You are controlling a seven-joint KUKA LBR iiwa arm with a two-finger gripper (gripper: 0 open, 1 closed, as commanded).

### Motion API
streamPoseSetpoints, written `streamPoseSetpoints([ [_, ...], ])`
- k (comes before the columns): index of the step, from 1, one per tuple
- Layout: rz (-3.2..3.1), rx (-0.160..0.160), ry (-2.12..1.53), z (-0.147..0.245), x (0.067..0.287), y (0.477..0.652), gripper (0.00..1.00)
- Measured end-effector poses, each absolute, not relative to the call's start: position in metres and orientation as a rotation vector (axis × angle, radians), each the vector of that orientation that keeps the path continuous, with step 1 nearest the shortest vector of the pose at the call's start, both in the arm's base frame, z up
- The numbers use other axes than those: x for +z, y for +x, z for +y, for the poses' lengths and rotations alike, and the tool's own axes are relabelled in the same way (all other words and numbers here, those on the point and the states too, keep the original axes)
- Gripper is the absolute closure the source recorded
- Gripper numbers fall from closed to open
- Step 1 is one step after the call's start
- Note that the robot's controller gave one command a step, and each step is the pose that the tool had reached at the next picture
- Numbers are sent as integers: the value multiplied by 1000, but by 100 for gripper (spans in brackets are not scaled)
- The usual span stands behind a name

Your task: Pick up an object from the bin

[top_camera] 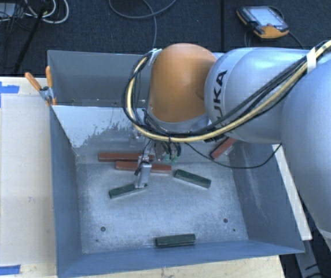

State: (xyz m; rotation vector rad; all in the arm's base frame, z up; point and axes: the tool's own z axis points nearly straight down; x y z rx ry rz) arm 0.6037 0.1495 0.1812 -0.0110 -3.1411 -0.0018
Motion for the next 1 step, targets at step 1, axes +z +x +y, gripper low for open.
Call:
streamPoseSetpoints([
  [1, -3141, -2, -11, 149, 181, 604, 0],
])
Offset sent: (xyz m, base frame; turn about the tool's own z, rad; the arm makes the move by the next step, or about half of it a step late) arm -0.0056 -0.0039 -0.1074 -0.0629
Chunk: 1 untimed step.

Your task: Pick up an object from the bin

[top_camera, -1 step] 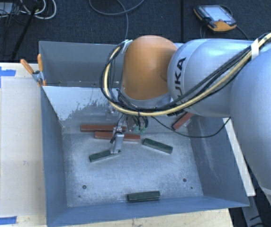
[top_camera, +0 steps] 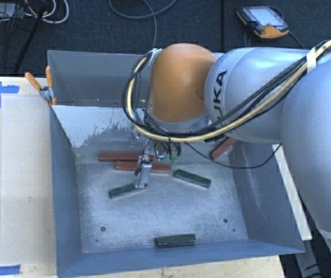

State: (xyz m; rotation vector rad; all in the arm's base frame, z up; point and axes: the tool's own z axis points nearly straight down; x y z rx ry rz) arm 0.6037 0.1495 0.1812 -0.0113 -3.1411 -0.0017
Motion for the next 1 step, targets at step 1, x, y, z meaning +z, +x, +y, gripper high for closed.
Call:
streamPoseSetpoints([
  [1, -3143, -5, 85, 147, 76, 599, 100],
])
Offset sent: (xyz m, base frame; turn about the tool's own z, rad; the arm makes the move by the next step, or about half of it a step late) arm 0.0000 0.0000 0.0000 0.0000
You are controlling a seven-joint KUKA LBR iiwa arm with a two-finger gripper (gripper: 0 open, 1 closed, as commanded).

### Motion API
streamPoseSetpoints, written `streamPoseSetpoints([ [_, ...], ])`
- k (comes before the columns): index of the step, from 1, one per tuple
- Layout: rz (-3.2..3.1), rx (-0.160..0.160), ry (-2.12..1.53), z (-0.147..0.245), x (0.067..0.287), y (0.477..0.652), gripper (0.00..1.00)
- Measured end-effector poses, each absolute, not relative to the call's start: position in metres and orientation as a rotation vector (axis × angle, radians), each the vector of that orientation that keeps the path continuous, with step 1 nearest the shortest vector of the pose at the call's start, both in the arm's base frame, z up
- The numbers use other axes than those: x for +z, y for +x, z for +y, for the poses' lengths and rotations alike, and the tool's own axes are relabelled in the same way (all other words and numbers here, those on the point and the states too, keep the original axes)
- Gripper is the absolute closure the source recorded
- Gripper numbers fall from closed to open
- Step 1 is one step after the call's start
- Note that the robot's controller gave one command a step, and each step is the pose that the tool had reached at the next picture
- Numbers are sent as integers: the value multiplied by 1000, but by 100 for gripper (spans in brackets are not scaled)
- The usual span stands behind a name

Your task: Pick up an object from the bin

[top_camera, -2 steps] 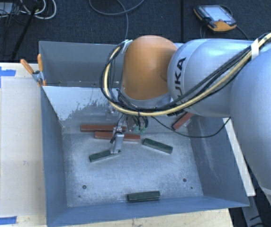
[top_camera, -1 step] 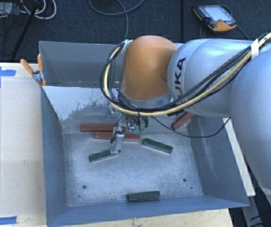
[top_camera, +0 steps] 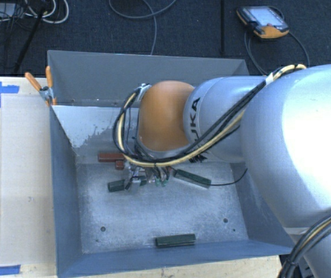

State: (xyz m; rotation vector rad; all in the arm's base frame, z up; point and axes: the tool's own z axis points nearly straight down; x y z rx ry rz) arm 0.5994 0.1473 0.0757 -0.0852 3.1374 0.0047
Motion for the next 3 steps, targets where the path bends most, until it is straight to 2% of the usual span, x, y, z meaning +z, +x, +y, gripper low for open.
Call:
streamPoseSetpoints([
  [1, 3148, 0, -83, 146, 73, 597, 0],
  [2, 3142, 1, -79, 145, 73, 598, 100],
  [3, 3142, 1, -79, 145, 73, 598, 100],
])
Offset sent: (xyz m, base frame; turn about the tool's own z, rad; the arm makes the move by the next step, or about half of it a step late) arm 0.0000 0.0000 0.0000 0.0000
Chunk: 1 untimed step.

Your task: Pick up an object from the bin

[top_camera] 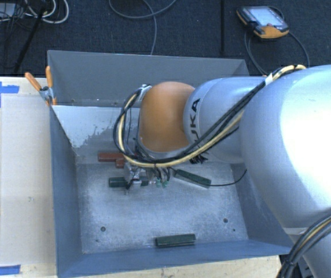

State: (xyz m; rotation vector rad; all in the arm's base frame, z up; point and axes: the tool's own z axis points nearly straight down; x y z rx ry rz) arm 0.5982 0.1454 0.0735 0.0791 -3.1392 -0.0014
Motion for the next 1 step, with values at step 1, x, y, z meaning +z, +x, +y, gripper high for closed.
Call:
streamPoseSetpoints([
  [1, -3139, -1, 77, 146, 74, 598, 100],
])
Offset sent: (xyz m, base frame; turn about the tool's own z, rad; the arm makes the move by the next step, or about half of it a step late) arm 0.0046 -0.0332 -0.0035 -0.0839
